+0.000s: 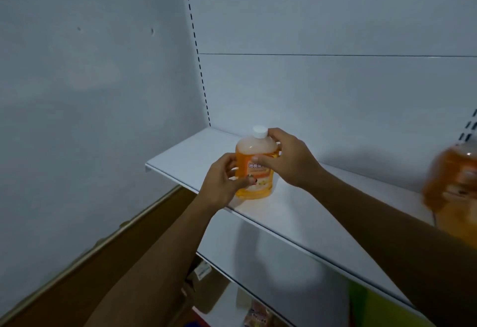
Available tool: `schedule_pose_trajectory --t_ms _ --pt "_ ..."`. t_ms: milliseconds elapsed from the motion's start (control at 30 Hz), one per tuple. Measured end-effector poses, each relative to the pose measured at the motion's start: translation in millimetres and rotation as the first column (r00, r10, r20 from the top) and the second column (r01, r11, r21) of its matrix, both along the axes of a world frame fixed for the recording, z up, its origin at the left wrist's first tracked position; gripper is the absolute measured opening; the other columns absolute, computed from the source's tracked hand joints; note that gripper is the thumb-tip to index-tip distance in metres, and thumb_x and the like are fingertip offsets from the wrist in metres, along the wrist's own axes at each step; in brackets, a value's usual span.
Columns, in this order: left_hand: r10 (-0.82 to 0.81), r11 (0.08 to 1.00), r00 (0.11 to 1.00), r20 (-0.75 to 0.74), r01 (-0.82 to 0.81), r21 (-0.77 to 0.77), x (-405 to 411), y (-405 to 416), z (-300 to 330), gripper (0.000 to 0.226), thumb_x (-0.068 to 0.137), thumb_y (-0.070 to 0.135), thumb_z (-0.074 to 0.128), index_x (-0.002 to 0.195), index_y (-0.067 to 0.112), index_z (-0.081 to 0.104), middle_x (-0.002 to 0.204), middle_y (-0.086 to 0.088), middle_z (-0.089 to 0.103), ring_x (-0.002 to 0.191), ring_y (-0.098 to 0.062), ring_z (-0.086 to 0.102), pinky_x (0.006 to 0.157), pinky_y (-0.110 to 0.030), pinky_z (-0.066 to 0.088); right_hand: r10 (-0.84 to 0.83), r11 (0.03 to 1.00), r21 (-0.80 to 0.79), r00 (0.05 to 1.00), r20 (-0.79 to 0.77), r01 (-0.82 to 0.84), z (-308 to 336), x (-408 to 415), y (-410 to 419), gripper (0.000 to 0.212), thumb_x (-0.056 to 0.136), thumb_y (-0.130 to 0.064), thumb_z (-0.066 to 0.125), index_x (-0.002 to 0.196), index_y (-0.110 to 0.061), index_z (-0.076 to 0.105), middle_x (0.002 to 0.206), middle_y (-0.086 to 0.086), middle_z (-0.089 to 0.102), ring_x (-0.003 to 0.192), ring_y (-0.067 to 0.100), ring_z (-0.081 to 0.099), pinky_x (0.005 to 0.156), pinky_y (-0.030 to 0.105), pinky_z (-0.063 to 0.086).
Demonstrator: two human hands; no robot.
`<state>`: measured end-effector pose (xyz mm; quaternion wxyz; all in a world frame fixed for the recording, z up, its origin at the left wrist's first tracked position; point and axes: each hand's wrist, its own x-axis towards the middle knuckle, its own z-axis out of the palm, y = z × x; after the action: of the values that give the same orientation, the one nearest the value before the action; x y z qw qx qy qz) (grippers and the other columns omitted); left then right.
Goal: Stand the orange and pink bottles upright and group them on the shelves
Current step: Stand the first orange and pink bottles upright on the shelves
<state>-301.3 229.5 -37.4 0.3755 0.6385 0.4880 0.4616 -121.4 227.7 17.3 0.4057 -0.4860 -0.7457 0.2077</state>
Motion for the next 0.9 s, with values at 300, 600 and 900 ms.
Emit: schedule_pose_trajectory --t_ms 300,600,900 --pt "0.044 0.999 0.999 0.009 -0.044 0.021 -76.5 116.6 -1.1 0.048 0.078 0.019 0.078 0.12 0.019 0.056 0.115 0.002 0.063 0.105 -0.019 0.063 0.084 -0.027 0.056 -0.012 1.0 0.002 0.996 0.083 0.012 -2.1 -79.6 122.4 0.069 0.078 -0.019 0.076 0.138 -0.015 0.044 0.128 0.01 0.055 0.111 0.025 0.055 0.095 0.041 0.049" --pt "0.126 0.991 0.99 -0.059 -0.123 0.047 -113.4 212.9 -6.9 0.049 0.084 0.017 0.072 0.129 0.014 0.053 0.12 -0.002 0.063 0.108 -0.022 0.062 0.092 -0.035 0.053 0.035 0.996 0.085 0.999 0.015 -0.036 -14.6 -125.1 229.9 0.069 0.072 -0.023 0.079 0.134 -0.021 0.048 0.118 0.002 0.062 0.101 0.016 0.057 0.09 0.037 0.051" --pt "0.215 0.971 0.967 -0.136 -0.197 0.14 -111.7 262.4 -21.5 0.049 0.091 0.027 0.064 0.136 0.018 0.046 0.118 0.009 0.058 0.103 -0.008 0.058 0.071 -0.001 0.044 -0.001 0.993 0.119 1.0 -0.011 0.002 -26.6 -136.5 283.6 0.066 0.076 -0.019 0.077 0.136 -0.017 0.05 0.126 0.005 0.059 0.112 0.02 0.056 0.096 0.035 0.048"
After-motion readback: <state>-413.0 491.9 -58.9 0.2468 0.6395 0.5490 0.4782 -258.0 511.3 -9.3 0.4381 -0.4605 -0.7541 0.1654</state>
